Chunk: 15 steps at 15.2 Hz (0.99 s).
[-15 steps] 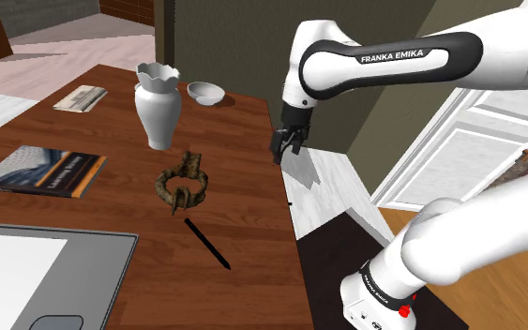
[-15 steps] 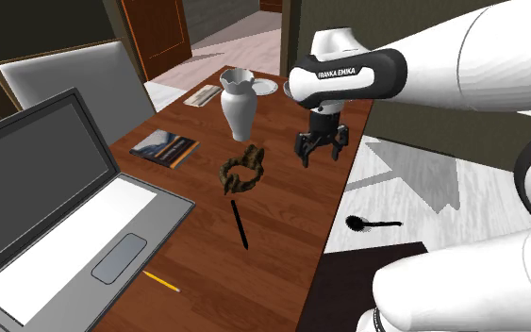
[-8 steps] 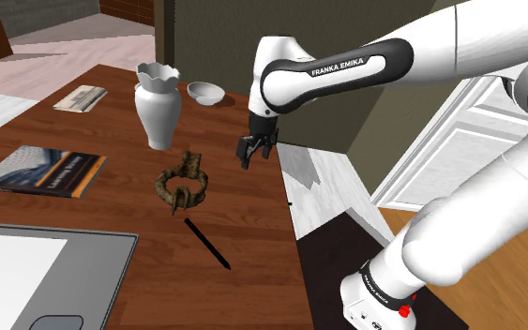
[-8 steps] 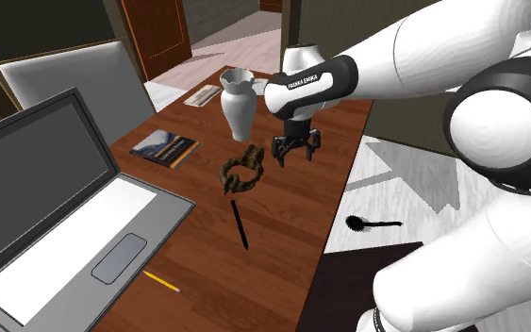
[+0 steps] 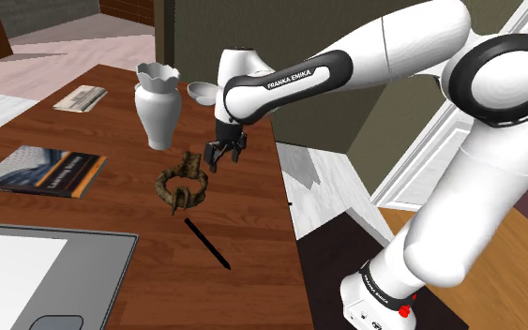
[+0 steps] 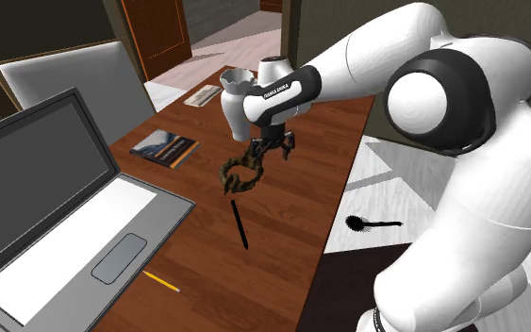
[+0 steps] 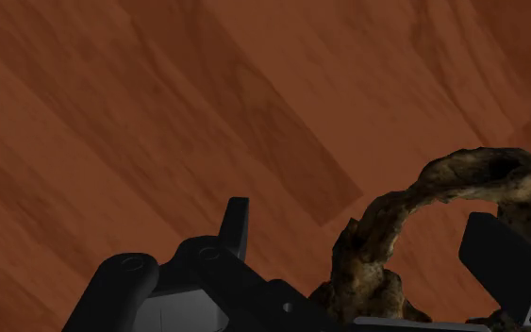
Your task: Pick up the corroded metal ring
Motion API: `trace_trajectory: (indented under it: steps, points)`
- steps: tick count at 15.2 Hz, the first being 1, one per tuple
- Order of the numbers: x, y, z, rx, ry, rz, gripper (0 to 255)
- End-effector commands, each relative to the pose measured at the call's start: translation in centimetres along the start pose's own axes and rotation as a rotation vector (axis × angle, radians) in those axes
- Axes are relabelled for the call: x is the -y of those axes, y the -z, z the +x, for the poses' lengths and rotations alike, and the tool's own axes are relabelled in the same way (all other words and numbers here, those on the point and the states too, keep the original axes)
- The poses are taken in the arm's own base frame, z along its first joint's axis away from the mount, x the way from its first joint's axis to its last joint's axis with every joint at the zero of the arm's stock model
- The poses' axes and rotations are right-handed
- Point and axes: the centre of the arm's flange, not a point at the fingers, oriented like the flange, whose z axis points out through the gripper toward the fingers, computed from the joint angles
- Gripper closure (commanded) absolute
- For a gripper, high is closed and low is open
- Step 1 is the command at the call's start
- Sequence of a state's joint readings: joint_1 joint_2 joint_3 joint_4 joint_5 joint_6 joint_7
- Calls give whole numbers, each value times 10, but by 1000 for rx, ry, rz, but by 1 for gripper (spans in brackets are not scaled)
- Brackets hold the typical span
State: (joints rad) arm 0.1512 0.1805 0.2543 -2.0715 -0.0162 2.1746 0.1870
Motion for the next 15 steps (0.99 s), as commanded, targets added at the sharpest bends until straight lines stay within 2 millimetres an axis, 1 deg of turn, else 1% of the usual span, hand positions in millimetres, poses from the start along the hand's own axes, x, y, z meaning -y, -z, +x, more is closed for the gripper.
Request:
trace_trajectory:
  steps: [1,5,12,14,15]
  points:
    - [13,-12,20,-9,3,2,0]
    - [35,-33,58,-26,10,4,0]
    - [34,-70,61,-26,10,4,0]
    - [34,-73,61,-26,10,4,0]
    - [34,-73,61,-26,10,4,255]
